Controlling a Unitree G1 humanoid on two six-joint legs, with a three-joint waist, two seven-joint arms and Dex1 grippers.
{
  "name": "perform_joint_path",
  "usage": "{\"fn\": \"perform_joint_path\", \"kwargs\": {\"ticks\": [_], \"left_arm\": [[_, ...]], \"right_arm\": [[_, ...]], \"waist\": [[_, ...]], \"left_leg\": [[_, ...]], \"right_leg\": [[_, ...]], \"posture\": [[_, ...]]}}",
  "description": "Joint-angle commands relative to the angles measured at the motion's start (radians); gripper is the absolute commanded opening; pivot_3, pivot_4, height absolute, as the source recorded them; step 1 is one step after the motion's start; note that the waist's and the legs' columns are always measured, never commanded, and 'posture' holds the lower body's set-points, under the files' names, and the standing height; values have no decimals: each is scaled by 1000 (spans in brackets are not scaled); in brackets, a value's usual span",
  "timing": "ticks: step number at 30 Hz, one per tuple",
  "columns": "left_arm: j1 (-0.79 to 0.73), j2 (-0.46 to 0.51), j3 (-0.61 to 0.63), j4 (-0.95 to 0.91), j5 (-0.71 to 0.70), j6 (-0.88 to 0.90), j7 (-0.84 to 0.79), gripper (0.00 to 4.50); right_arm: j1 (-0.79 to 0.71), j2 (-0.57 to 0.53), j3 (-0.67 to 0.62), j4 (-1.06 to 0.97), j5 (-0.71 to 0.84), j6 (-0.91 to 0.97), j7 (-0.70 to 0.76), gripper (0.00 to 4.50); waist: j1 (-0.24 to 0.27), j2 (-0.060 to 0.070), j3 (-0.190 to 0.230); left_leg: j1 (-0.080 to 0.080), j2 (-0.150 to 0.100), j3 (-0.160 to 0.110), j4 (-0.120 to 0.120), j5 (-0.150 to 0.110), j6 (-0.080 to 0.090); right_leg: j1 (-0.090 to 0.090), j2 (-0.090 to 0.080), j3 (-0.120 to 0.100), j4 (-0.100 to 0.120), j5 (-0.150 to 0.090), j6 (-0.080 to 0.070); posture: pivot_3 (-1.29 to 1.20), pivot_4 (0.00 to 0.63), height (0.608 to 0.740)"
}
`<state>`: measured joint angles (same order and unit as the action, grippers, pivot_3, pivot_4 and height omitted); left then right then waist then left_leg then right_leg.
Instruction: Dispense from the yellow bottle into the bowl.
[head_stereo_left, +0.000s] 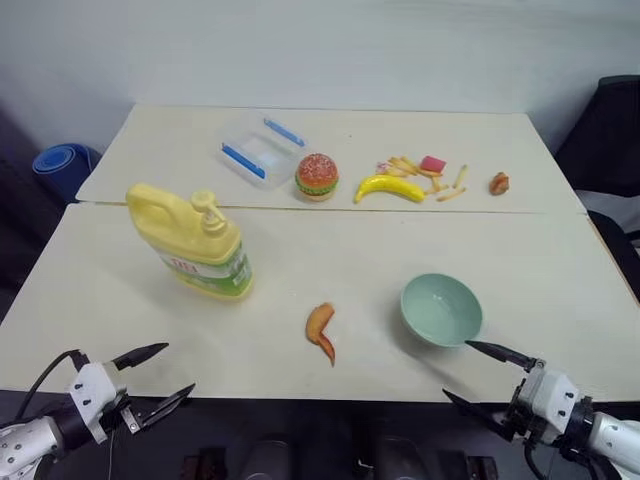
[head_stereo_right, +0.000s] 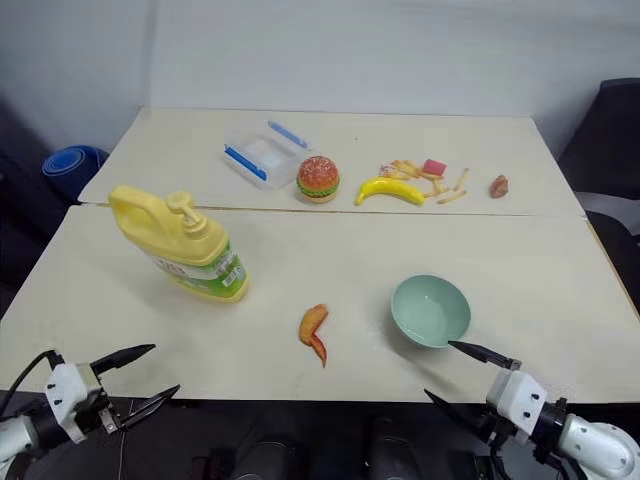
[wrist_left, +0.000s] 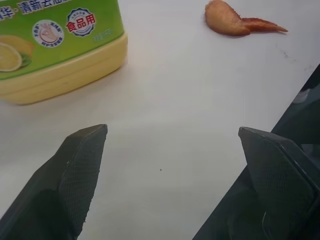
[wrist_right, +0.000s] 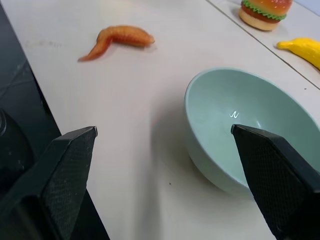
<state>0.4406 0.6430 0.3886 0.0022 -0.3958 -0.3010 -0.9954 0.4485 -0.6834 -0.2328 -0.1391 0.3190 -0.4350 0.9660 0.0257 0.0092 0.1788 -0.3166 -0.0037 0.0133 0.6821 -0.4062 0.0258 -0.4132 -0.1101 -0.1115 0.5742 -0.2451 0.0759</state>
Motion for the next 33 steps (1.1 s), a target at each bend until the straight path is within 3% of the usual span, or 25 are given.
{"fn": "perform_joint_path", "kwargs": {"ticks": [1, 8, 12, 16, 19, 27, 30, 33], "left_arm": [[18, 24, 8, -80, -34, 81, 6, 4478], [26, 80, 10, -190, -186, 271, -111, 4478], [6, 66, -10, -228, -155, 262, -104, 4478], [-2, 40, -14, -245, -133, 262, -68, 4478], [3, 21, -21, -265, -124, 267, -50, 4478], [-21, -16, -60, -268, -96, 270, -7, 4478], [-39, -24, -78, -269, -91, 277, 8, 4500], [-51, -24, -84, -271, -90, 282, 16, 4500]], "right_arm": [[-67, -21, -14, -52, 29, 43, -17, 4500], [-464, -110, 265, -218, 26, 429, 79, 4500], [-862, -4, 532, -85, -165, 589, 113, 4500], [-1043, 103, 704, 66, -296, 647, 144, 4500], [-1136, 166, 810, 178, -383, 651, 182, 4500], [-1317, 377, 943, 689, -543, 331, 185, 4500], [-1338, 424, 941, 789, -538, 335, 251, 3888], [-1336, 438, 918, 789, -522, 338, 299, 2984]], "waist": [[-3, 0, 0], [-10, 3, 2], [-17, 3, 2], [-19, 1, 1], [-26, 0, 0], [-56, -2, -1], [-58, -2, -1], [-61, -1, -1]], "left_leg": [[0, 0, 0, 0, 0, 0], [1, 1, 0, 0, 1, -2], [-1, 0, -1, 1, 5, -6], [-3, 0, -5, 1, 6, -8], [-5, -2, -5, 2, 6, -7], [-2, -2, -3, 2, 7, -8], [0, -1, -3, 2, 9, -11], [1, 0, -3, 2, 9, -12]], "right_leg": [[0, 0, 0, 0, 0, 0], [-1, 1, 0, 2, 0, -1], [-2, 0, 0, 2, 0, -1], [-3, 1, -5, 2, -1, -2], [-2, 0, -6, 3, -1, -1], [0, -1, -9, 4, 0, 1], [0, 0, -9, 8, 0, 0], [0, 0, -9, 10, 0, -1]], "posture": [[0, 150, 740], [0, 150, 740], [0, 150, 740], [0, 150, 740], [0, 150, 740], [0, 150, 740], [0, 150, 740], [0, 150, 740]]}}
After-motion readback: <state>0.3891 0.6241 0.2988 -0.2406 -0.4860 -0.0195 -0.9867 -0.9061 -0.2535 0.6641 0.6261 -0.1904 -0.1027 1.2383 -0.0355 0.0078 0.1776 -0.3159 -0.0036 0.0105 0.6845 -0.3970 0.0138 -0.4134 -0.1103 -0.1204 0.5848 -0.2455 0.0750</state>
